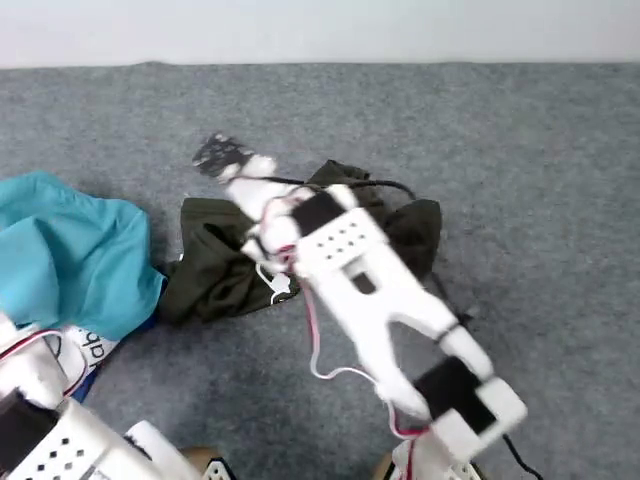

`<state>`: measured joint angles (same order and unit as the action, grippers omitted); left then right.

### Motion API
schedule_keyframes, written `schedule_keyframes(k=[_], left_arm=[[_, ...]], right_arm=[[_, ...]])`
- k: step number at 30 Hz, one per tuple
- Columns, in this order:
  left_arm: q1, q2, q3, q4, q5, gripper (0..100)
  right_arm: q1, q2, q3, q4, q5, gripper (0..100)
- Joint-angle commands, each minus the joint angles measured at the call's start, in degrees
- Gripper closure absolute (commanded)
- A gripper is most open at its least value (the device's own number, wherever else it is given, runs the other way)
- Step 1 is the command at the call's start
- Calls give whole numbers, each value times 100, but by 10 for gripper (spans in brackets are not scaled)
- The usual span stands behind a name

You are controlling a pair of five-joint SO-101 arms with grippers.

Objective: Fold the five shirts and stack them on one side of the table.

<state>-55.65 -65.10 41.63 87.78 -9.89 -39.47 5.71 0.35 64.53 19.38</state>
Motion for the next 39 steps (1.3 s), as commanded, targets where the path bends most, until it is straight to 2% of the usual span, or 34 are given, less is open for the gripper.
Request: schedule_keyframes(k=[1,10,17,20,22,23,25,32,39], left_arm=[[-237,-70,119,-158,-369,994],[-202,-70,171,-158,-396,994],[-202,-70,171,-158,-396,994],[-202,-70,171,-158,-396,994],[-202,-70,171,-158,-396,994],[-202,-70,171,-158,-396,994],[-193,-70,171,-158,-396,994],[-193,-62,171,-167,-396,994],[-185,-62,171,-158,-396,994]], right_arm=[[-330,549,-844,-75,44,796],[-708,2255,-2426,-48,53,794],[-919,2967,-2734,-84,53,795],[-901,3073,-2734,-40,70,864],[-875,3020,-2743,57,88,976],[-857,2949,-2743,127,88,998],[-822,2774,-2743,365,88,970],[-497,1569,-2743,1297,97,991],[-127,453,-2743,2563,448,990]])
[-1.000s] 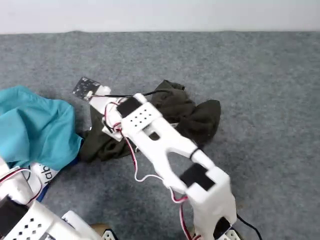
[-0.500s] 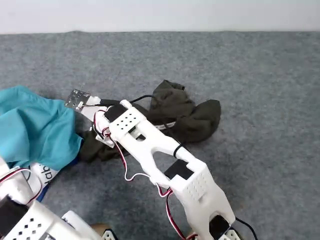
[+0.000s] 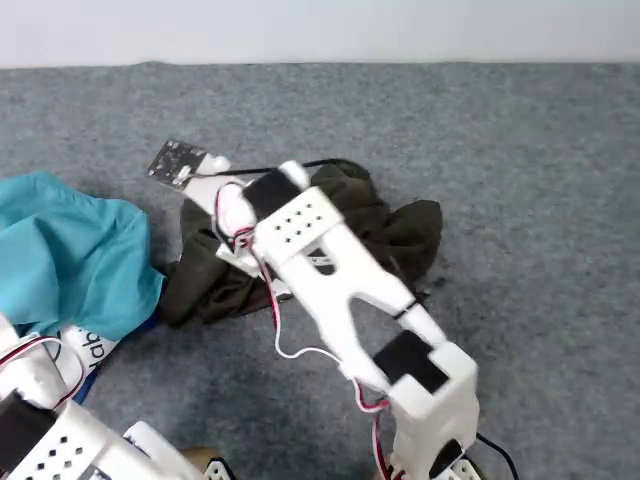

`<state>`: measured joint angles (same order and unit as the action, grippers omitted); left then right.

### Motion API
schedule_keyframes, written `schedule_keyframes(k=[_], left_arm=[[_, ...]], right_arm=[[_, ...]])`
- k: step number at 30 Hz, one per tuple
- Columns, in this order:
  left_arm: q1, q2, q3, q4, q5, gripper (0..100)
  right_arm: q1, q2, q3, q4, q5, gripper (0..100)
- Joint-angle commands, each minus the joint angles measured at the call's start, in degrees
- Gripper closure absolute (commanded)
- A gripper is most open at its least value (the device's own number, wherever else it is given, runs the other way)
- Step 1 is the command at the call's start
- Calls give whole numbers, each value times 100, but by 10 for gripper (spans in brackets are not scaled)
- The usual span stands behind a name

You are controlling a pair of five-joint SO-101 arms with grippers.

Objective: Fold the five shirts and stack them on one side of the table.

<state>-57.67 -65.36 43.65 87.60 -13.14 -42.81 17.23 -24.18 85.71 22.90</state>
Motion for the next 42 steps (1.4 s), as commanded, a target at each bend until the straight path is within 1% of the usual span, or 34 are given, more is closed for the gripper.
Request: schedule_keyframes(k=[1,5,9,11,13,15,18,20,24,29,35,37,39,40,42], left_arm=[[18,-35,-40,-123,-70,994],[202,-44,-75,-18,-70,994],[615,-44,-75,158,-70,994],[756,-44,-75,158,-70,994],[738,-44,-92,114,-70,994],[607,-44,-84,53,-70,994],[343,-44,-31,26,-70,994],[211,-44,-31,26,-79,994],[88,-44,-31,26,-79,994],[88,-44,-31,62,-79,994],[97,-44,-31,62,-79,994],[97,-44,-31,62,-79,994],[97,-44,-31,62,-79,994],[97,-44,-31,62,-79,994],[114,-44,-31,53,-79,994]], right_arm=[[295,-831,-290,629,97,990],[734,-1191,-281,1235,105,990],[769,-1182,-255,1235,105,990],[567,-1042,-255,989,105,989],[312,-831,-255,778,79,979],[40,-532,-255,585,70,929],[-356,-66,-281,295,62,827],[-549,207,-281,13,62,783],[-716,673,-281,-725,70,773],[-699,1332,-281,-1402,79,773],[-725,2105,-290,-1640,97,783],[-716,2167,-290,-1596,97,842],[-699,2088,-325,-1420,97,958],[-690,2009,-378,-1253,97,998],[-664,1824,-519,-848,97,968]])
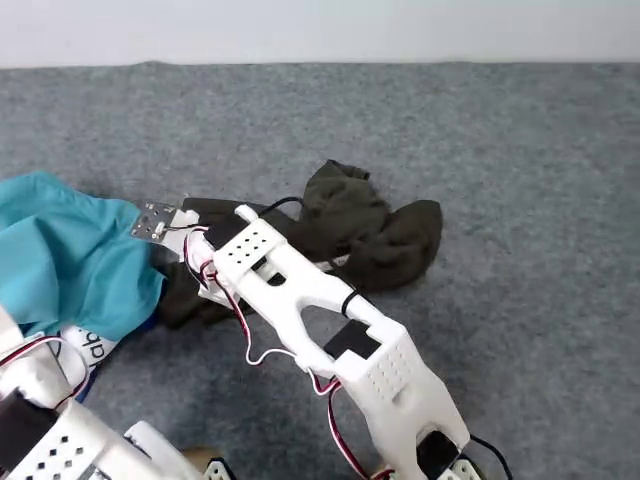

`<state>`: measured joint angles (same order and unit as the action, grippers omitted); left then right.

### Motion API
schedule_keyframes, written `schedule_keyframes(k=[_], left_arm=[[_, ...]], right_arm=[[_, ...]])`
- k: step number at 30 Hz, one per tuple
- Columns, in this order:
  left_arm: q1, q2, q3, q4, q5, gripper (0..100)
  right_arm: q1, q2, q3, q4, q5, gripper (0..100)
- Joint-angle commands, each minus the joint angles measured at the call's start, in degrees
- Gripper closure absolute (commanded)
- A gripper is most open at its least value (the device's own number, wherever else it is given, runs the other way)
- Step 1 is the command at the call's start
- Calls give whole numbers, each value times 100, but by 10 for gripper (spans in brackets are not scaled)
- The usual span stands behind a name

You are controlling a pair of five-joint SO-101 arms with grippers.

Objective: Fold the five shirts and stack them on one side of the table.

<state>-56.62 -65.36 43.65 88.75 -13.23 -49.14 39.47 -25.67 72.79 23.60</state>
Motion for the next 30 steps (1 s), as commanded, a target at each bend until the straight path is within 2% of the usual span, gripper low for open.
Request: schedule_keyframes(k=[1,12,18,23,30], left_arm=[[9,-44,-31,-70,-70,994],[26,-44,-31,-88,-70,994],[26,-44,-84,-44,-70,994],[141,-44,-321,264,-730,993],[1248,-44,-690,1037,-914,994]], right_arm=[[-4,-497,-484,655,35,986],[611,-1560,-1767,2870,35,989],[1341,-2484,-1785,3020,97,989],[2044,-3495,-765,3029,571,988],[3143,-5121,1486,3020,1090,988]])
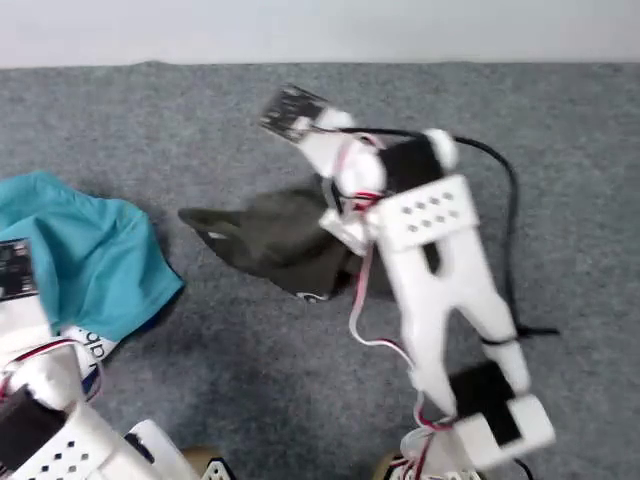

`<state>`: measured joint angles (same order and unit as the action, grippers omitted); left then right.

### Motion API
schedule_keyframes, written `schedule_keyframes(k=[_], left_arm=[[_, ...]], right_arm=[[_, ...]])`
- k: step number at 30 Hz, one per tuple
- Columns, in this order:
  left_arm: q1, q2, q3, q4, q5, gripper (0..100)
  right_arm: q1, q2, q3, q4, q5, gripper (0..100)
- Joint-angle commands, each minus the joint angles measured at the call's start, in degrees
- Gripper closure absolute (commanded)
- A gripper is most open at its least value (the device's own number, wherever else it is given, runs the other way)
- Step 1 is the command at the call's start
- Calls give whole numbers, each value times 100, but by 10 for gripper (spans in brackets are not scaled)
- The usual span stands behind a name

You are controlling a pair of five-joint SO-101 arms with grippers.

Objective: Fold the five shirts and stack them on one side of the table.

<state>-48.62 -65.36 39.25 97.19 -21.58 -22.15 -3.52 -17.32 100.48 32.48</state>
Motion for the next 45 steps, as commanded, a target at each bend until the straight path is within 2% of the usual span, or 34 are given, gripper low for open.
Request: schedule_keyframes(k=[1,6,10,23,26,30,34,37,41,45], left_arm=[[615,-44,-259,202,-79,994],[1389,-44,-242,176,-26,994],[1943,0,-215,79,510,994],[4352,9,1112,-905,615,992],[4510,18,1314,-1231,404,987],[4501,18,1604,-1380,404,911],[4510,18,1640,-1380,404,900],[4527,18,1640,-1389,404,900],[4527,18,1640,-1389,404,900],[4484,9,1613,-1389,404,900]], right_arm=[[593,-989,905,242,246,988],[1349,-1640,1934,233,448,988],[1886,-1815,2365,224,484,988],[2791,-1859,3068,189,176,979],[3196,-1877,3068,207,167,908],[4127,-1877,3059,207,158,793],[5068,-1868,3077,207,202,775],[5420,-1877,3068,215,202,775],[5358,-2176,3015,242,185,775],[4488,-2659,3095,251,167,775]])
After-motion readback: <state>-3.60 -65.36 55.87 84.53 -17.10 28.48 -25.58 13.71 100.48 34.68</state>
